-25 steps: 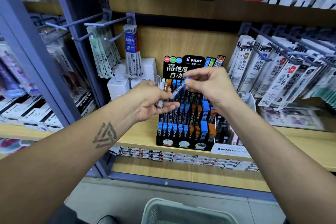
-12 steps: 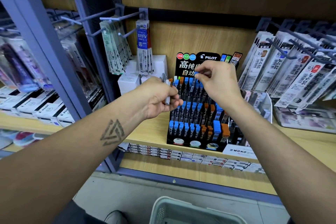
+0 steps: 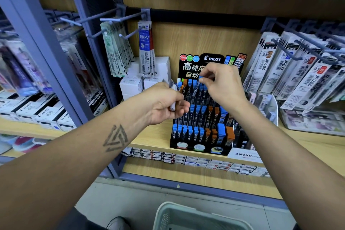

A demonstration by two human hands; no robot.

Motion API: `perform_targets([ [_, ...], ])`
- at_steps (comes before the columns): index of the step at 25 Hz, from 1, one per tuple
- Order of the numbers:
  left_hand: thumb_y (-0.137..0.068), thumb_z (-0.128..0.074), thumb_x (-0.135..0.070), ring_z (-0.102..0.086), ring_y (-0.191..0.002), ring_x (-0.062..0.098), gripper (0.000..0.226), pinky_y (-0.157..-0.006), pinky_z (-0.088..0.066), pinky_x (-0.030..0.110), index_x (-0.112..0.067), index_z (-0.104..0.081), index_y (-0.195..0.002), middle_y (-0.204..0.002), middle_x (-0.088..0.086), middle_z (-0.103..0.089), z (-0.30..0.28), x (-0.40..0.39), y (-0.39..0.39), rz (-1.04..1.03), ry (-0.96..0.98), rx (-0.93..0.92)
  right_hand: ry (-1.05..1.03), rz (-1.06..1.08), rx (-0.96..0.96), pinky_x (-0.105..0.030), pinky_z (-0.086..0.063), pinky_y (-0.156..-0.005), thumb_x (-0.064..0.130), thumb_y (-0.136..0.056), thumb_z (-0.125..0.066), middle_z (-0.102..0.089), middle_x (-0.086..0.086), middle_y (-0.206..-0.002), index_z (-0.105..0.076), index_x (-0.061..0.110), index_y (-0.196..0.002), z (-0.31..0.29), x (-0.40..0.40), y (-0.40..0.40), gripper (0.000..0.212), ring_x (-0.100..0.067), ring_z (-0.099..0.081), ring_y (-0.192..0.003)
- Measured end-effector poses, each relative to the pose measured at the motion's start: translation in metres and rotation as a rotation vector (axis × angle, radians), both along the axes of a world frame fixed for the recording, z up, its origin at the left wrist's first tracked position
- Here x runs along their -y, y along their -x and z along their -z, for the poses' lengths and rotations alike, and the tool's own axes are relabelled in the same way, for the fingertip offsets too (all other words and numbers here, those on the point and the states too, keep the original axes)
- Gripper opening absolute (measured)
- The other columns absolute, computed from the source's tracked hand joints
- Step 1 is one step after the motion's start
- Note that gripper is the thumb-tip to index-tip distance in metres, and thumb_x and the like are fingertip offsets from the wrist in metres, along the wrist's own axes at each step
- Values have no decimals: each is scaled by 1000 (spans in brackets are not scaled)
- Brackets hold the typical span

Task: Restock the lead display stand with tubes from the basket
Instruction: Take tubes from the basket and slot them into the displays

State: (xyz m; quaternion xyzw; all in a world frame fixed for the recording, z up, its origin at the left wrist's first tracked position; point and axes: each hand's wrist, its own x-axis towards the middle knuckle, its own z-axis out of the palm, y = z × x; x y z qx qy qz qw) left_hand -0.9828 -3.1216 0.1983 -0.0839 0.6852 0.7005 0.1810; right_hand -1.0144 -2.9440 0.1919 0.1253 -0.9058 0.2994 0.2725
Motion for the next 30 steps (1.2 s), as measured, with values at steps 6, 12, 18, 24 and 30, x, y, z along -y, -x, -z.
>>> perform_targets([
  [6,-97,-56,6,-65,-54,24,39,-50,-58,31,4,-43,-134,-90,19,-58,0,-3,1,-41,-81,27,-467,-7,-59,-37,-42,-81,11,-90,-68,-57,5,-93,-78,15,-100,15,6,1,15,-20,-48,-95],
  [12,-95,-58,8,-67,-53,24,43,-52,-61,36,-3,-43,-133,-90,20,-63,0,-11,0,-63,-136,16,380,-254,428,-27,-56,-86,4,-90,-69,-75,-3,-98,-74,10,-112,-9,-4,-15,23,-14,-71,-89],
  [18,-95,-62,1,-73,-69,28,6,-62,-62,36,-3,-63,-100,-82,20,-68,-6,-29,-8,105,-152,7,746,-307,588,-32,-60,-76,-4,-79,-76,-73,-16,-85,-74,0,-101,-11,-33,-31,22,-22,-70,-76],
  [24,-96,-58,3,-61,-54,16,11,-44,-48,20,-3,-59,-105,-78,16,-62,-5,-37,-5,128,-142,50,736,-307,526,-27,-59,-72,-2,-79,-77,-75,-13,-85,-74,2,-100,-15,-52,-34,21,-20,-71,-76],
  [30,-100,-56,-3,-55,-50,13,6,-39,-41,17,-5,-54,-104,-93,23,-69,-7,-24,-2,109,-92,64,675,-374,385,-27,-58,-71,-2,-82,-76,-72,-14,-84,-72,-3,-97,-18,-31,-29,15,-20,-68,-75],
])
